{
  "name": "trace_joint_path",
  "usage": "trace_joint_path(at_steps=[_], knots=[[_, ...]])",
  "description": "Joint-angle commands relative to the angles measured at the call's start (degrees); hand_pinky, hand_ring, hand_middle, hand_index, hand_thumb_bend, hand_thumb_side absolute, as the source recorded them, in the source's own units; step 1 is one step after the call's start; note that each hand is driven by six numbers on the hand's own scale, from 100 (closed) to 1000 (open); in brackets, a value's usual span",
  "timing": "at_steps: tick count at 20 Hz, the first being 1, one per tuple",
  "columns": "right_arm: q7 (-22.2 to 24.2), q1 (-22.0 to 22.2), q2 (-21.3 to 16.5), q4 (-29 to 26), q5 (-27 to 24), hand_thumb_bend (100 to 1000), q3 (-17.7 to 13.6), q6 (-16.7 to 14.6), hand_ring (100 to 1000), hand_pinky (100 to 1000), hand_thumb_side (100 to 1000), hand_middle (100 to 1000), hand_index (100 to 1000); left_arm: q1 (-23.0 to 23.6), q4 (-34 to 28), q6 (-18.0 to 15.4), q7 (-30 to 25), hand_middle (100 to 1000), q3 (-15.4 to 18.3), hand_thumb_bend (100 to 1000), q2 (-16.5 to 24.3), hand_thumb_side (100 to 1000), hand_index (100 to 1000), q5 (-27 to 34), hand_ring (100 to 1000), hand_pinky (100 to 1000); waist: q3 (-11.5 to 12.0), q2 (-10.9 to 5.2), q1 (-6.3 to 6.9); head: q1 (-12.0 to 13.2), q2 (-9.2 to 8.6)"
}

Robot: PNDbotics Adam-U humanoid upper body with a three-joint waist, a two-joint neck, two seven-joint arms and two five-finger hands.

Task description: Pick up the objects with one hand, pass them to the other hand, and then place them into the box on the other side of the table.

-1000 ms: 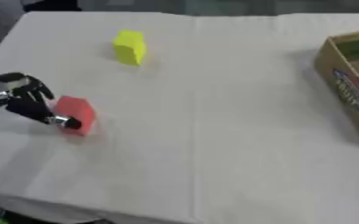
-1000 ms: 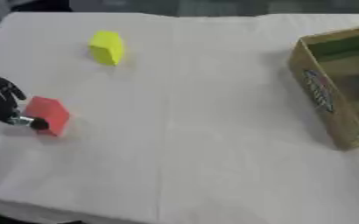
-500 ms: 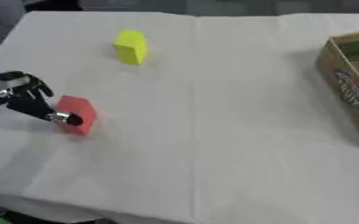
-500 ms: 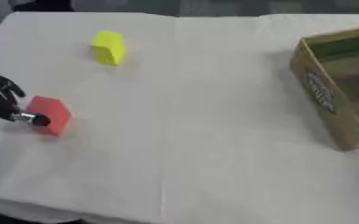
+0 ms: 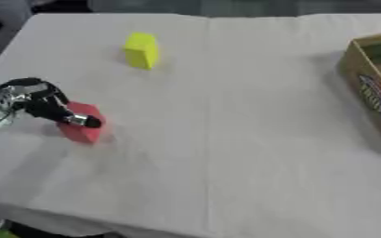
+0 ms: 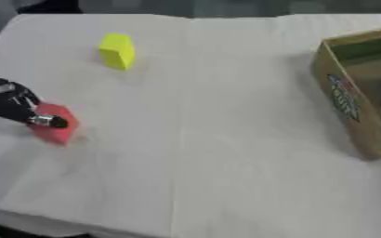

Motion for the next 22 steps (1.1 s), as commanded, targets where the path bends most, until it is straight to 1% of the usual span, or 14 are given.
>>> trace_joint_path(at_steps=[1, 7, 10, 14, 22], knots=[[0.18, -0.37, -1.30, -0.21, 0.30, 100, -0.57, 0.02, 845, 1000, 624, 814, 885, -1.27, 1.03, 4.38, -4.92, 648, 0.05, 1000, 0.85, 566, 816, -0.64, 787, 802, -0.04, -0.64, 0.71, 0.22, -0.15], [0.31, -0.32, -1.23, -0.16, 0.48, 100, -0.54, 0.05, 845, 1000, 624, 814, 885, -1.04, 2.57, 4.35, -5.13, 650, 0.19, 1000, 0.74, 564, 818, -1.49, 790, 803, 0.00, -0.54, 0.76, 0.33, -0.22], [0.38, -0.28, -1.23, -0.12, 0.60, 100, -0.52, 0.07, 845, 1000, 625, 814, 884, -0.51, 2.61, 4.24, -4.81, 648, 0.59, 1000, 1.05, 564, 816, -1.44, 788, 804, 0.06, -0.49, 0.81, 0.40, -0.21], [0.54, -0.37, -1.13, -0.05, 0.70, 100, -0.42, 0.13, 845, 1000, 625, 814, 884, -0.34, 2.43, 4.07, -5.14, 645, 0.32, 1000, 1.24, 564, 814, -1.27, 787, 815, 0.01, -0.46, 0.81, 0.52, -0.25], [0.58, -0.36, -1.10, 0.03, 0.80, 100, -0.46, 0.20, 846, 1000, 626, 814, 884, -0.07, 1.80, 3.31, -7.40, 626, 0.00, 1000, 1.97, 511, 785, -1.85, 785, 811, -0.15, -0.45, 0.93, 0.71, -0.15]])
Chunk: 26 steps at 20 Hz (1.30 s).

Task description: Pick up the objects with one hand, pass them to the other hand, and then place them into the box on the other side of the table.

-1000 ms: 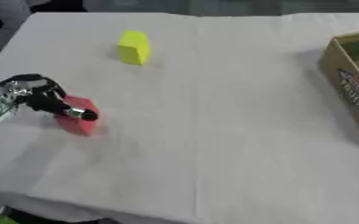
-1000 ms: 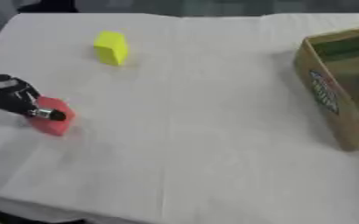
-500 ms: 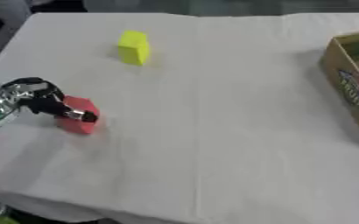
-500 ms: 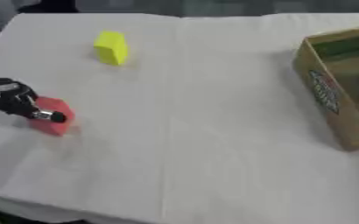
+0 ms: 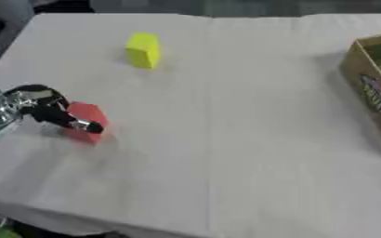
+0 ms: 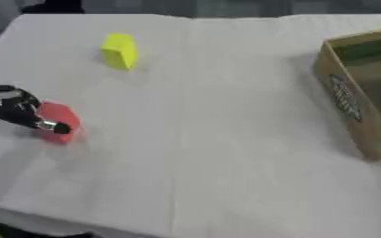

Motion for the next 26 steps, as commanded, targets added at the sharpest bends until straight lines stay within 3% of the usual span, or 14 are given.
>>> trace_joint_path(at_steps=[1, 7, 18, 21, 26], knots=[[0.17, -0.37, -1.57, -0.30, 0.23, 100, -0.47, -0.09, 846, 1000, 624, 814, 884, -0.53, -0.88, 4.79, -6.06, 625, 0.35, 1000, 2.81, 499, 766, -0.68, 785, 811, -0.05, -0.49, 0.73, 0.19, -0.13], [0.18, -0.40, -1.65, -0.32, 0.11, 100, -0.51, -0.05, 846, 1000, 624, 814, 884, -0.75, -1.24, 4.54, -7.38, 614, 0.20, 876, 3.00, 438, 698, -1.79, 780, 799, -0.09, -0.55, 0.84, 0.24, -0.14], [0.28, -0.31, -1.67, -0.26, 0.31, 100, -0.56, 0.01, 847, 1000, 621, 815, 885, -0.96, -1.27, 4.95, -7.81, 585, 0.32, 683, 3.08, 463, 618, -3.14, 764, 781, -0.16, -0.61, 1.02, 0.38, 0.00], [0.27, -0.25, -1.63, -0.23, 0.42, 100, -0.59, 0.01, 847, 1000, 621, 815, 885, -0.97, -1.19, 5.08, -7.80, 578, 0.27, 639, 3.11, 410, 606, -3.24, 761, 777, -0.21, -0.58, 1.03, 0.41, 0.05], [0.34, -0.26, -1.65, -0.20, 0.54, 100, -0.63, 0.09, 847, 1000, 622, 815, 885, -0.85, -1.91, 4.38, -7.96, 562, 0.55, 570, 3.63, 235, 585, -3.45, 752, 767, -0.18, -0.56, 1.17, 0.50, 0.23]])
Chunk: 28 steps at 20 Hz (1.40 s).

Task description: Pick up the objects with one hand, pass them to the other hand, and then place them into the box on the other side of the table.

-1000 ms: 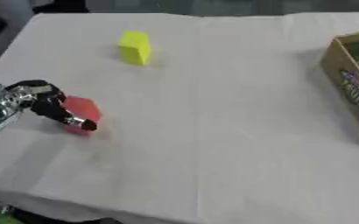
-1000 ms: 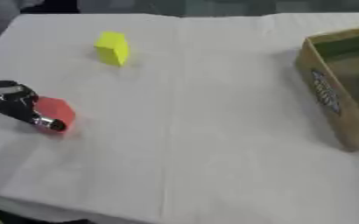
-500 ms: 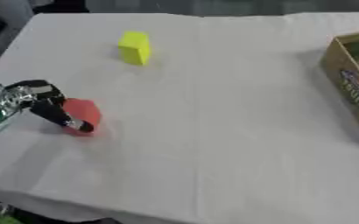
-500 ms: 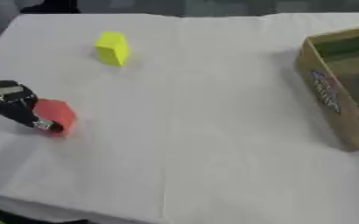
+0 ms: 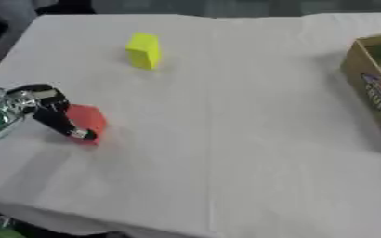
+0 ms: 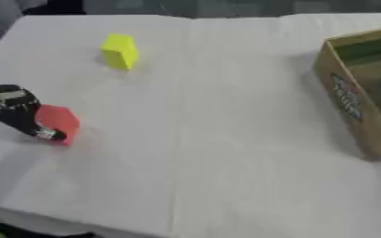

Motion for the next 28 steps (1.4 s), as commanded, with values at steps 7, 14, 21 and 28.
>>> trace_joint_path(at_steps=[7, 14, 21, 28], knots=[[0.16, -0.19, -1.78, -0.36, 0.25, 100, -0.73, -0.10, 847, 1000, 617, 815, 885, -0.42, -3.03, 4.75, -5.52, 541, 2.39, 529, 3.68, 100, 566, -0.77, 734, 751, 0.19, -0.68, 0.62, 0.08, 0.21], [0.09, -0.03, -1.84, -0.37, 0.30, 100, -0.77, -0.14, 848, 1000, 613, 815, 885, -0.05, -5.05, 4.22, -4.58, 526, 3.85, 492, 4.34, 100, 555, -0.42, 714, 738, 0.41, -0.73, 0.55, 0.07, 0.27], [-0.05, 0.24, -1.96, -0.41, 0.24, 100, -0.94, -0.31, 848, 1000, 605, 815, 885, 0.83, -10.73, 2.84, -1.18, 504, 7.38, 414, 5.62, 100, 537, -0.37, 677, 703, 0.73, -0.90, 0.38, -0.29, 0.28], [-0.37, 0.66, -1.86, -0.77, -0.15, 100, -1.13, -0.61, 848, 1000, 598, 816, 885, -0.93, -15.73, 1.64, 3.91, 485, 10.42, 334, 3.54, 100, 519, -1.63, 642, 671, 1.04, -1.18, -0.17, -1.17, 0.22]])
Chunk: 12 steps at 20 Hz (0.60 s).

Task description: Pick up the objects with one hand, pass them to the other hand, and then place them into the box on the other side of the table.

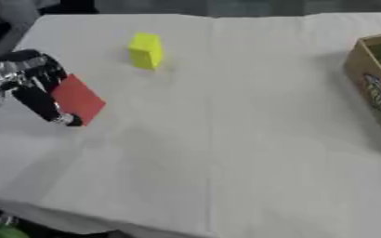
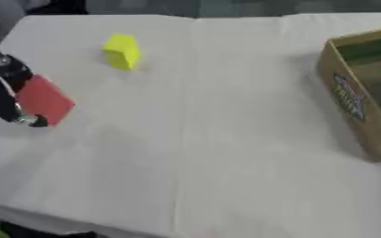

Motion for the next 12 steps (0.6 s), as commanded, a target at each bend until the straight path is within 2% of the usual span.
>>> trace_joint_path(at_steps=[1, 7, 12], knots=[[-0.19, -0.11, -1.81, -0.84, -0.27, 100, -0.98, -0.41, 848, 1000, 597, 816, 885, -1.48, -1.75, 0.67, 1.74, 479, 2.32, 314, 0.06, 100, 514, 0.03, 632, 662, 0.11, -1.20, -0.28, -0.31, 0.16], [-0.43, 0.09, -1.41, -1.34, -0.71, 100, -1.10, -0.59, 848, 1000, 588, 815, 884, -3.20, -1.75, 0.40, 7.08, 458, 2.87, 183, -5.98, 100, 502, 3.73, 603, 634, 0.05, -1.40, -0.98, -1.13, -0.06], [-0.90, 0.53, -0.85, -2.07, -1.10, 100, -1.36, -0.96, 847, 1000, 580, 815, 883, -4.12, -0.68, -0.93, 10.38, 448, 2.74, 120, -11.40, 100, 494, 4.61, 592, 623, -0.15, -1.48, -1.92, -2.75, -0.46]])
